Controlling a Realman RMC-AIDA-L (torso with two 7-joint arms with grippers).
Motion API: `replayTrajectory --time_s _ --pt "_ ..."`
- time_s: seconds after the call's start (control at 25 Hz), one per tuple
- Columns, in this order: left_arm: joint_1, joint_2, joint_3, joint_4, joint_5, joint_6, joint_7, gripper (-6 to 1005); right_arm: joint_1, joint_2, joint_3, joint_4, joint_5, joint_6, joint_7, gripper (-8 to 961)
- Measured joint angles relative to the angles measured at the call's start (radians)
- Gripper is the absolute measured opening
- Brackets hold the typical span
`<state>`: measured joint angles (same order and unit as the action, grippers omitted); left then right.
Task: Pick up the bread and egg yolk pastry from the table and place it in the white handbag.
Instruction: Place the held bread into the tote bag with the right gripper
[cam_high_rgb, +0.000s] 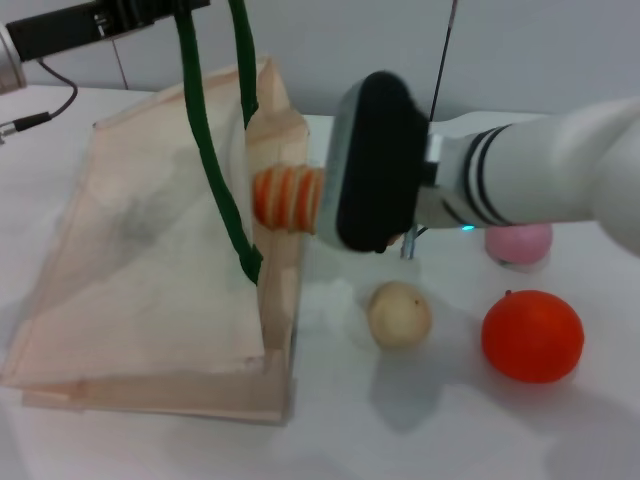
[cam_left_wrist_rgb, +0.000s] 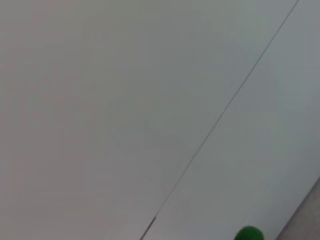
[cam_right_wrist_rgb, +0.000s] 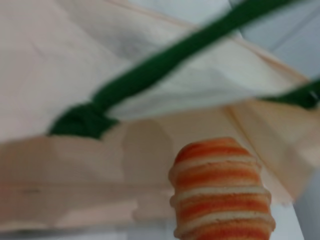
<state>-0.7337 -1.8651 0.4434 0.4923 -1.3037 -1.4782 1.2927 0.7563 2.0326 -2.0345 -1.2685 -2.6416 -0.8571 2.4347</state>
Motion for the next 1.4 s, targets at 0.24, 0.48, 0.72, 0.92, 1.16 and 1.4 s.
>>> replayTrajectory --time_s 0.24,0.48,0.72,0.92,1.16,1.4 --pt "-0.029 0.000 0.003 0.000 0.007 -0.017 -0.010 115 0.021 0.002 -0.117 -0.024 -0.045 0.053 0.046 397" --pt "-0.050 0.000 0.005 -0.001 0.008 -0.050 -0.020 114 0.032 0.003 -0.224 -0.037 -0.060 0.141 0.046 370" --pt "-0.072 -0.005 0.022 -0.002 0.011 -0.085 -0.026 114 0.028 0.003 -0.298 -0.058 -0.091 0.234 0.041 366" --pt "-0.089 -0.010 0.040 -0.014 0.011 -0.115 -0.032 114 0.036 0.003 -0.332 -0.046 -0.091 0.296 0.031 365" --pt "-0.109 -0.012 0.035 -0.039 -0.001 -0.204 -0.033 114 0.047 0.003 -0.368 0.025 -0.091 0.381 0.009 357" --pt "-0.102 -0.014 0.028 -0.040 -0.059 -0.297 -0.036 114 0.071 0.006 -0.375 0.102 -0.082 0.433 0.011 345"
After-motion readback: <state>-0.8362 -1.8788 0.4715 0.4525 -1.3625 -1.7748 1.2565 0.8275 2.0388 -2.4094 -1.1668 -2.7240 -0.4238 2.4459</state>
